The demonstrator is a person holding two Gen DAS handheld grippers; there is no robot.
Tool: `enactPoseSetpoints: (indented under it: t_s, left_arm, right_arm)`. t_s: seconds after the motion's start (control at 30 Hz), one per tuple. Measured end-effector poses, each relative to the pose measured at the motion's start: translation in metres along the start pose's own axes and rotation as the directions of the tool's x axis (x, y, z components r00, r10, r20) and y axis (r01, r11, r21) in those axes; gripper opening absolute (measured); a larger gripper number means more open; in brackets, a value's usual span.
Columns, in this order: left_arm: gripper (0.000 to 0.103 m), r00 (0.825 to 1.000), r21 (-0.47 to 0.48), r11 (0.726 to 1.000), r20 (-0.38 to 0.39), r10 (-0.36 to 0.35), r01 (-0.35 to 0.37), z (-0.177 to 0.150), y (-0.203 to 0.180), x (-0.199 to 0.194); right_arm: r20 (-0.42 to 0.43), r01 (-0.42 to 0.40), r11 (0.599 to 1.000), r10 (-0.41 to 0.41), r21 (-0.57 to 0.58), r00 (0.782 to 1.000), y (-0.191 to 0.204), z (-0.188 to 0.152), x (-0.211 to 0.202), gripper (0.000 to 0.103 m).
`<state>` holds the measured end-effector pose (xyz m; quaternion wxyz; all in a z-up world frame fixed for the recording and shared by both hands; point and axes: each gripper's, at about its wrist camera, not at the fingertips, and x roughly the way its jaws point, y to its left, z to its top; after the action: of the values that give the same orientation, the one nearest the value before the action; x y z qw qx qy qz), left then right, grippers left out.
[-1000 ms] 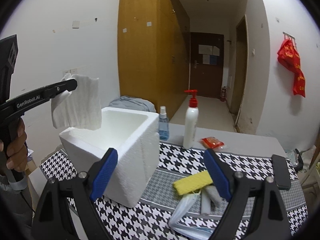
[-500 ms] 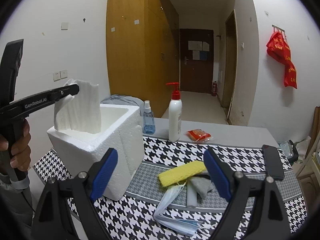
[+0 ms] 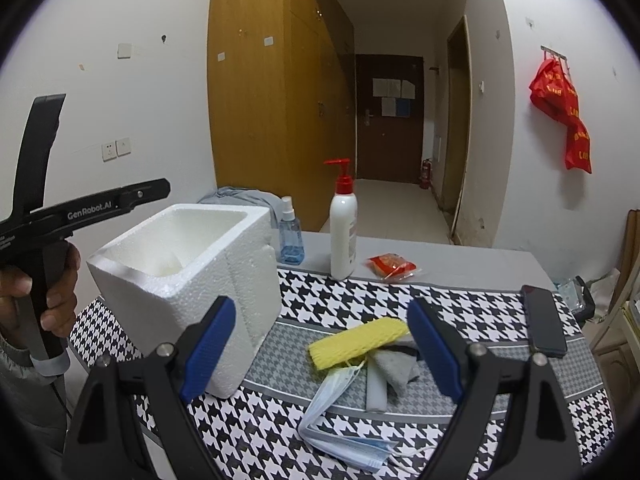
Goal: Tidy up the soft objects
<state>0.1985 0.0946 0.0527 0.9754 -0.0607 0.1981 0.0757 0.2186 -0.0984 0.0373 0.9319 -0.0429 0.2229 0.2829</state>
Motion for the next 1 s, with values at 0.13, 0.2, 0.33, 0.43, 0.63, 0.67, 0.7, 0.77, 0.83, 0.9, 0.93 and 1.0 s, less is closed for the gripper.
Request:
enactPoseSetpoints:
  t_s: [0.13, 0.2, 0.33, 0.43, 0.63, 0.67, 0.7, 0.77, 0.83, 0.9, 0.93, 1.0]
  left_arm:
    - [0.073, 1.000, -0.010, 1.000, 0.004, -0.018, 0.018, -0.001, 0.001, -0.003]
    - [0.073, 1.000, -0.008, 1.000, 0.010, -0.009, 0.009, -0.001, 0.000, -0.005]
    - [0.074, 1.000, -0.001, 1.000, 0.018, -0.013, 0.013, 0.000, 0.000, -0.009]
    - [0.074, 0.999, -0.001, 1.000, 0.023, -0.025, 0.025, 0.001, 0.001, -0.013]
    - [0.074, 0.998, 0.007, 0.998, 0.026, -0.064, 0.063, -0.004, 0.003, -0.028]
    - [0.074, 0.997, 0.008, 0.997, 0.030, -0.076, 0.076, -0.005, 0.003, -0.032]
    - [0.074, 0.995, 0.012, 0.996, 0.036, -0.091, 0.091, -0.006, 0.003, -0.038]
    - [0.074, 0.993, 0.017, 0.994, 0.045, -0.109, 0.108, -0.008, 0.002, -0.046]
    - [0.074, 0.991, 0.024, 0.992, 0.050, -0.126, 0.125, -0.010, 0.002, -0.054]
    - [0.074, 0.989, 0.025, 0.990, 0.054, -0.136, 0.135, -0.012, 0.002, -0.061]
    - [0.074, 0.988, 0.025, 0.990, 0.052, -0.143, 0.142, -0.013, 0.001, -0.063]
    - [0.074, 0.987, 0.019, 0.988, 0.047, -0.154, 0.153, -0.015, 0.001, -0.067]
  right_arm:
    - [-0.001, 0.002, 1.000, -0.002, 0.000, 1.000, 0.000, 0.000, 0.000, 0.090]
    - [-0.001, 0.003, 1.000, -0.003, -0.002, 1.000, 0.000, 0.000, -0.001, 0.090]
    - [0.003, 0.003, 1.000, -0.003, -0.004, 1.000, 0.002, 0.000, -0.003, 0.090]
    - [0.004, 0.005, 1.000, -0.005, -0.004, 1.000, 0.003, 0.001, -0.004, 0.090]
    - [0.010, 0.012, 1.000, -0.012, 0.000, 1.000, 0.009, 0.001, -0.009, 0.090]
    - [0.009, 0.013, 1.000, -0.013, -0.001, 1.000, 0.011, 0.001, -0.010, 0.090]
    - [0.009, 0.018, 1.000, -0.018, -0.003, 1.000, 0.014, 0.000, -0.012, 0.090]
    - [0.010, 0.020, 1.000, -0.020, -0.003, 1.000, 0.017, -0.001, -0.015, 0.090]
    - [0.013, 0.025, 1.000, -0.025, -0.004, 1.000, 0.022, -0.002, -0.019, 0.090]
    - [0.016, 0.030, 1.000, -0.030, -0.001, 0.999, 0.025, -0.003, -0.024, 0.090]
    - [0.017, 0.032, 0.999, -0.032, 0.001, 0.999, 0.026, -0.004, -0.026, 0.090]
    - [0.020, 0.037, 0.999, -0.038, 0.008, 0.999, 0.028, -0.005, -0.030, 0.090]
